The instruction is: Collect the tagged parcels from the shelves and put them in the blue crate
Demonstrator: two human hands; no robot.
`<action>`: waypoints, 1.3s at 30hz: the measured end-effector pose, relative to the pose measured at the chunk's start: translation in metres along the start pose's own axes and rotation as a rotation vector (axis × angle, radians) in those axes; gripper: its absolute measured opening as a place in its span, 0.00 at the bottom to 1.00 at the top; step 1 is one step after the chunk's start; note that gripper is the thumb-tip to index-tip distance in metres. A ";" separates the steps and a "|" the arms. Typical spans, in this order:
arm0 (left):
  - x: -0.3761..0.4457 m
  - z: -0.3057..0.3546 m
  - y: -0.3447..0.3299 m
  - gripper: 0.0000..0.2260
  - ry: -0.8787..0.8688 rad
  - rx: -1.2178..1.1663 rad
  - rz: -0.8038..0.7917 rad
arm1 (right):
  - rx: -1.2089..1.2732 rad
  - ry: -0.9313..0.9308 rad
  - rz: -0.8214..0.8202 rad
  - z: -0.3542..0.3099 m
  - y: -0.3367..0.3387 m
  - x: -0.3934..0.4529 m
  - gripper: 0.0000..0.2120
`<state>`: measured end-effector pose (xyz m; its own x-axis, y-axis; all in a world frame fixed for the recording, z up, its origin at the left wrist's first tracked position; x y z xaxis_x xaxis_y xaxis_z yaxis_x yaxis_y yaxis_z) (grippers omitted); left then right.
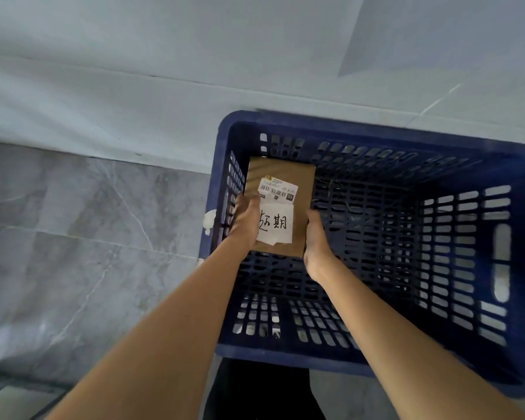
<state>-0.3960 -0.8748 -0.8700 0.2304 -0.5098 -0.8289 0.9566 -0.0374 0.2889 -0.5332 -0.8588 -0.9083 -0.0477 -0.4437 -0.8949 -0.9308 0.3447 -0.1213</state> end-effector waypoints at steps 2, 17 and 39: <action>-0.009 0.001 0.000 0.22 0.003 0.083 0.037 | -0.035 0.001 0.012 -0.002 -0.001 -0.003 0.23; -0.213 0.106 0.092 0.25 -0.513 0.757 0.159 | -0.952 0.641 0.031 -0.143 -0.036 -0.250 0.28; -0.656 -0.012 0.366 0.26 -0.287 0.902 1.043 | -1.744 1.467 -0.537 -0.093 -0.204 -0.681 0.31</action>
<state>-0.1950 -0.5438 -0.2257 0.6045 -0.7952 0.0471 -0.0955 -0.0136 0.9953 -0.3444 -0.7041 -0.2337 0.8205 -0.5706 -0.0345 -0.2235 -0.3758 0.8993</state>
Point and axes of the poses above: each hand's wrist, its own x-axis towards the middle knuckle, its own y-axis out of the back of the hand, z = x × y, the point moved 3 cm from there along x, towards the middle knuckle, and after that the axes turned 13 degrees about x, right-handed, at the moved point
